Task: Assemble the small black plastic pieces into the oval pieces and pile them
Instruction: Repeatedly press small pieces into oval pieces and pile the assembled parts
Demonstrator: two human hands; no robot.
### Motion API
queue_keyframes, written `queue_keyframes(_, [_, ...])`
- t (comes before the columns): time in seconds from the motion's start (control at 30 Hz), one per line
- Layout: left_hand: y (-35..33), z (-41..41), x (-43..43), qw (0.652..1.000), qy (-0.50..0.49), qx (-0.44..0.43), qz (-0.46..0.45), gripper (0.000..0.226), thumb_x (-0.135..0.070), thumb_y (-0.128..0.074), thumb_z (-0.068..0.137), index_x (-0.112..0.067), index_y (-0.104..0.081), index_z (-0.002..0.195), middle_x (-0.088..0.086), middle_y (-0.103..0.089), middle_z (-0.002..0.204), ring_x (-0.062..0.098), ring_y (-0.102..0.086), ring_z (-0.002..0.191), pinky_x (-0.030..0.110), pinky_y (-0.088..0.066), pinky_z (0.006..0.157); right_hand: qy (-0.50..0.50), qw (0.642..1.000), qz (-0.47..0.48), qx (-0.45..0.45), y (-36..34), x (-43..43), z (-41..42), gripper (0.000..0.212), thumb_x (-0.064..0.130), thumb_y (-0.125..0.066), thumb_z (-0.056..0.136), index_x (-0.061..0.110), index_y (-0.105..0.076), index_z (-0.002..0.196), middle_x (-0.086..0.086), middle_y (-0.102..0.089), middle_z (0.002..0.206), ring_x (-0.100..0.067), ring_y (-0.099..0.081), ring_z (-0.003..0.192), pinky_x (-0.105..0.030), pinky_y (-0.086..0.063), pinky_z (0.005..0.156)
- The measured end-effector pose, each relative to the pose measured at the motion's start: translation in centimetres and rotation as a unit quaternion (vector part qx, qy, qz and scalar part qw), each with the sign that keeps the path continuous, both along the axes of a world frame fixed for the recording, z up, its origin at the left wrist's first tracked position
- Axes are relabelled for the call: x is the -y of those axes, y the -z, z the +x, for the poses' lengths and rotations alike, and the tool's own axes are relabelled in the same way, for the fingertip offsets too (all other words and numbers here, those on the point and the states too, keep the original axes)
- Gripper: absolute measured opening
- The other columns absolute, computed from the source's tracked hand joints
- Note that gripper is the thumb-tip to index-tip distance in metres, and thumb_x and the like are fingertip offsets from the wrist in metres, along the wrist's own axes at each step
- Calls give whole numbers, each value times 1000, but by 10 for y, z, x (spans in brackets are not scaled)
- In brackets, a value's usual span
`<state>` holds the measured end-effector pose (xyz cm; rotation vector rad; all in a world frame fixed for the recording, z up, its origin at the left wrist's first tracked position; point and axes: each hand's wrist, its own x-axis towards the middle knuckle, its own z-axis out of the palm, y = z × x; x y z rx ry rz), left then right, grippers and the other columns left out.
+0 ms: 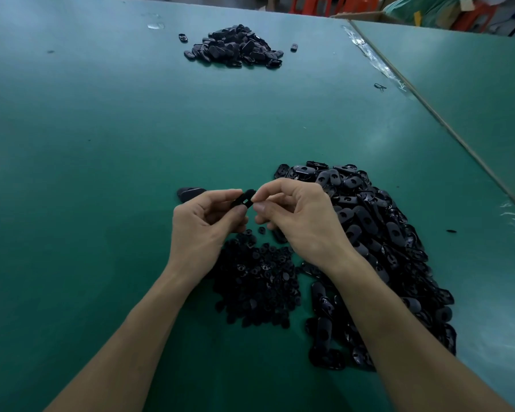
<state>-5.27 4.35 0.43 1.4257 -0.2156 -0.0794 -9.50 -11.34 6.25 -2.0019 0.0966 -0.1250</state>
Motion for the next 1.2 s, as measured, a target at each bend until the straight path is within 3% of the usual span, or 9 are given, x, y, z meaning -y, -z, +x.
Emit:
queue_keyframes(0.07, [0,0,0,1000,4,1,6,26,3,-74,85,-17,-73,101,1,-78,86,16,-74,71,22,-58,69,6,1000,-16,2,0,0,1,17,13,-72,92,29,-72,85,1,-73,74,-19,-72,74,-39,-60,73])
queue_keyframes(0.27, [-3,-2,0,1000,12,15,24,28,4,-74,84,-20,-74,98,0,-78,85,15,-74,72,22,-58,67,12,996,-87,16,-2,-2,1,16,11,-71,92,20,-79,101,16,-71,77,2,-67,73,-9,-50,68])
queue_keyframes(0.43, [-6,-4,1,999,14,15,41,29,3,-75,84,-22,-74,98,-3,-78,85,12,-74,74,22,-58,69,29,992,-123,19,-1,-5,2,15,10,-73,89,20,-75,101,12,-71,77,-2,-67,73,-16,-55,72])
queue_keyframes(0.57, [-6,-5,1,998,11,17,59,29,1,-77,83,-24,-74,99,-5,-79,88,14,-75,80,23,-59,74,34,991,-130,12,1,-7,2,10,10,-74,88,20,-74,90,13,-70,76,2,-67,73,-9,-51,68])
queue_keyframes(1.07, [-7,-5,1,996,18,28,81,36,7,-74,84,-25,-74,101,-9,-78,90,11,-75,84,21,-58,77,36,984,-174,26,2,-10,1,9,10,-71,91,15,-77,95,10,-71,80,2,-66,75,-12,-53,74])
queue_keyframes(1.2, [-5,-5,0,995,26,34,89,35,6,-73,85,-25,-74,100,-7,-78,92,13,-75,86,23,-59,78,24,982,-189,16,3,-10,1,11,12,-71,92,18,-77,97,4,-73,88,-5,-68,82,-24,-57,79])
